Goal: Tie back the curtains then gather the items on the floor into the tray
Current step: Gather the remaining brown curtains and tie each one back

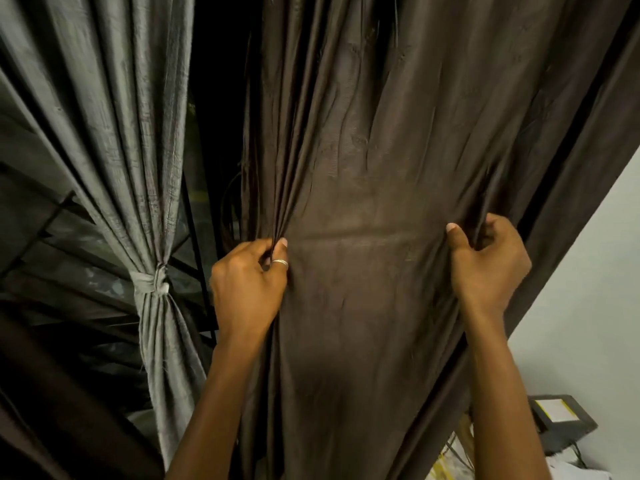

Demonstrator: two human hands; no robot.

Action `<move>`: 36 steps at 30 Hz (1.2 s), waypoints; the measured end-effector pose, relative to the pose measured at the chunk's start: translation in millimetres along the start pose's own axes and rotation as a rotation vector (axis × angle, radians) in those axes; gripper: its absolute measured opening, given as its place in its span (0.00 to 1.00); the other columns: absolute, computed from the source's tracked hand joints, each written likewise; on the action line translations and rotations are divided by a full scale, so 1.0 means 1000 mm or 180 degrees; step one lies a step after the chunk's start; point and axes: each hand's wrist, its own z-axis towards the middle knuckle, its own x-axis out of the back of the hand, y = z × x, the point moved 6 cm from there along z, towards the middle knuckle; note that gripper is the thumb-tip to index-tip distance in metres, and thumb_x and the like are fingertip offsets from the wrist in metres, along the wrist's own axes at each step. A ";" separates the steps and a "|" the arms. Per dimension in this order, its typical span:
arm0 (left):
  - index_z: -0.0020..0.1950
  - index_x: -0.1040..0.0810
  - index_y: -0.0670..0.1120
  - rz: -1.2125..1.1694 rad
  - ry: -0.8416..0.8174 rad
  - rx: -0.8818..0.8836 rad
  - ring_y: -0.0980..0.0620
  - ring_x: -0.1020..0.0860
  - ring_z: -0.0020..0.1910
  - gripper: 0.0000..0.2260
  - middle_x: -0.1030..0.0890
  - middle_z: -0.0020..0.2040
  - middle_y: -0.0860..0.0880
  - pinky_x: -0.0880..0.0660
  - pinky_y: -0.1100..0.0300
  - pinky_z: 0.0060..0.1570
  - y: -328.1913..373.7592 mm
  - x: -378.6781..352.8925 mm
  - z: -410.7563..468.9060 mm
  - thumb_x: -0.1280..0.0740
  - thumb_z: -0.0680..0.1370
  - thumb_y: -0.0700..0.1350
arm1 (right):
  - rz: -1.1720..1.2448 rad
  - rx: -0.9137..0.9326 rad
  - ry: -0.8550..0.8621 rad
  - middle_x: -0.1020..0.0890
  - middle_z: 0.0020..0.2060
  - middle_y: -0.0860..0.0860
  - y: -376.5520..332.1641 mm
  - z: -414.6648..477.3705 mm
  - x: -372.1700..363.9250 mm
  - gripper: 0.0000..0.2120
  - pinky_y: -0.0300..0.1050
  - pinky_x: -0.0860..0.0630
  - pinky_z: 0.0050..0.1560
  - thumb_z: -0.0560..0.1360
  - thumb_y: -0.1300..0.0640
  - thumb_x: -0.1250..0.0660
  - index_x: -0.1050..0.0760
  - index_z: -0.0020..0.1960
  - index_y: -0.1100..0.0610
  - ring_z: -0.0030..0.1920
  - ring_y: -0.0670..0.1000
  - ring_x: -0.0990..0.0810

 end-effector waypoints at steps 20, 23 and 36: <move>0.48 0.14 0.43 -0.0386 -0.0021 -0.0231 0.58 0.22 0.33 0.06 0.17 0.40 0.50 0.29 0.73 0.34 0.023 -0.014 -0.029 0.28 0.79 0.45 | 0.0520 0.0506 -0.0678 0.21 0.46 0.56 -0.041 -0.110 -0.090 0.08 0.36 0.29 0.46 0.77 0.63 0.31 0.27 0.54 0.63 0.45 0.52 0.22; 0.47 0.14 0.43 -0.0347 0.0008 -0.0219 0.57 0.24 0.31 0.06 0.19 0.38 0.50 0.27 0.67 0.32 0.021 -0.013 -0.027 0.28 0.79 0.45 | 0.0284 0.0403 -0.0430 0.20 0.48 0.59 -0.029 -0.097 -0.088 0.12 0.43 0.28 0.48 0.74 0.67 0.31 0.27 0.56 0.64 0.48 0.58 0.20; 0.47 0.15 0.43 -0.0109 0.0073 -0.0233 0.62 0.30 0.28 0.07 0.19 0.38 0.51 0.36 0.75 0.33 0.016 -0.013 -0.024 0.29 0.79 0.45 | -0.0893 0.2034 -0.0759 0.29 0.43 0.54 -0.052 -0.115 -0.075 0.29 0.40 0.33 0.25 0.73 0.68 0.31 0.26 0.72 0.50 0.32 0.48 0.34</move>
